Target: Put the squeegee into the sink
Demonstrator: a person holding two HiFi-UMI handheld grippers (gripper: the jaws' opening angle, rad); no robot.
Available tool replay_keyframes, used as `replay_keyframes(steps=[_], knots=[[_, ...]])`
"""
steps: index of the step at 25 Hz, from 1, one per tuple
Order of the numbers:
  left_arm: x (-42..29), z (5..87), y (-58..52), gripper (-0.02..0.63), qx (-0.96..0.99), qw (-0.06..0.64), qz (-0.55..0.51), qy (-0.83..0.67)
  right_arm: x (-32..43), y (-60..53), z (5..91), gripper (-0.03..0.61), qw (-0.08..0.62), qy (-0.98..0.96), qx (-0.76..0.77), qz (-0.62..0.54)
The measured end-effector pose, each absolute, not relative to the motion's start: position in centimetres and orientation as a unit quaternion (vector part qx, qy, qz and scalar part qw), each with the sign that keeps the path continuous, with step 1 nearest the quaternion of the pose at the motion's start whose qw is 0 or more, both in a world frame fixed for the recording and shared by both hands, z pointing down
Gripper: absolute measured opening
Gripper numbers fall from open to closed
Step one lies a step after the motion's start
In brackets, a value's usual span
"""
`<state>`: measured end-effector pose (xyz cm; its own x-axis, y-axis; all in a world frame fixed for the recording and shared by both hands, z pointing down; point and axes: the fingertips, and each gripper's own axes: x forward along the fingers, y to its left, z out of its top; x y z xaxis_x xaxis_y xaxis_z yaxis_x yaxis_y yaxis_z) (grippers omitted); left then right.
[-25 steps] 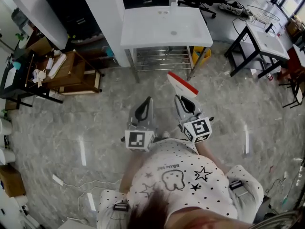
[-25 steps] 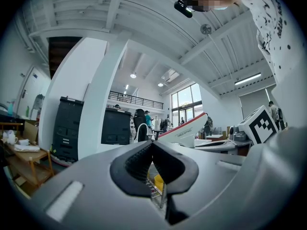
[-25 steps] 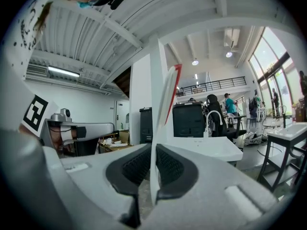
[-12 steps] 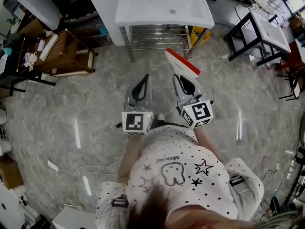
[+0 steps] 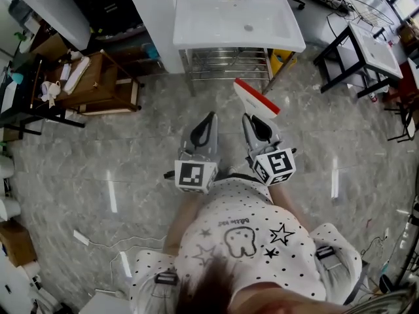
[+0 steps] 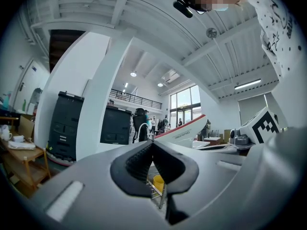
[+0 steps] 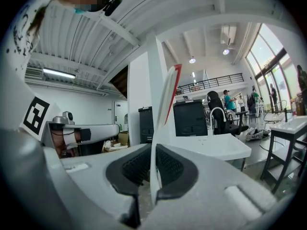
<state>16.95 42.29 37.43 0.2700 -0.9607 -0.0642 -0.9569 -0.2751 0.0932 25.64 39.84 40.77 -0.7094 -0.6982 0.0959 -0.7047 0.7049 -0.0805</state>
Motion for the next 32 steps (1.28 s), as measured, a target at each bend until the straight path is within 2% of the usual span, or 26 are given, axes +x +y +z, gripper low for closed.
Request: replay_keyframes(steps=[12, 18, 32], knots=[[11.6, 39.1, 40.4, -0.006, 0.8, 0.039, -0.046, -0.598, 20.7, 38.4, 42.5, 0.02, 0.034, -0.916, 0.394, 0.068], [10.4, 39.3, 39.6, -0.006, 0.801, 0.023, -0.046, -0.597, 19.7, 37.4, 42.8, 0.02, 0.041, -0.916, 0.395, 0.067], [10.5, 38.1, 34.2, -0.006, 0.784, 0.035, -0.06, -0.617, 18.9, 31.8, 42.0, 0.02, 0.036, -0.929, 0.362, 0.068]])
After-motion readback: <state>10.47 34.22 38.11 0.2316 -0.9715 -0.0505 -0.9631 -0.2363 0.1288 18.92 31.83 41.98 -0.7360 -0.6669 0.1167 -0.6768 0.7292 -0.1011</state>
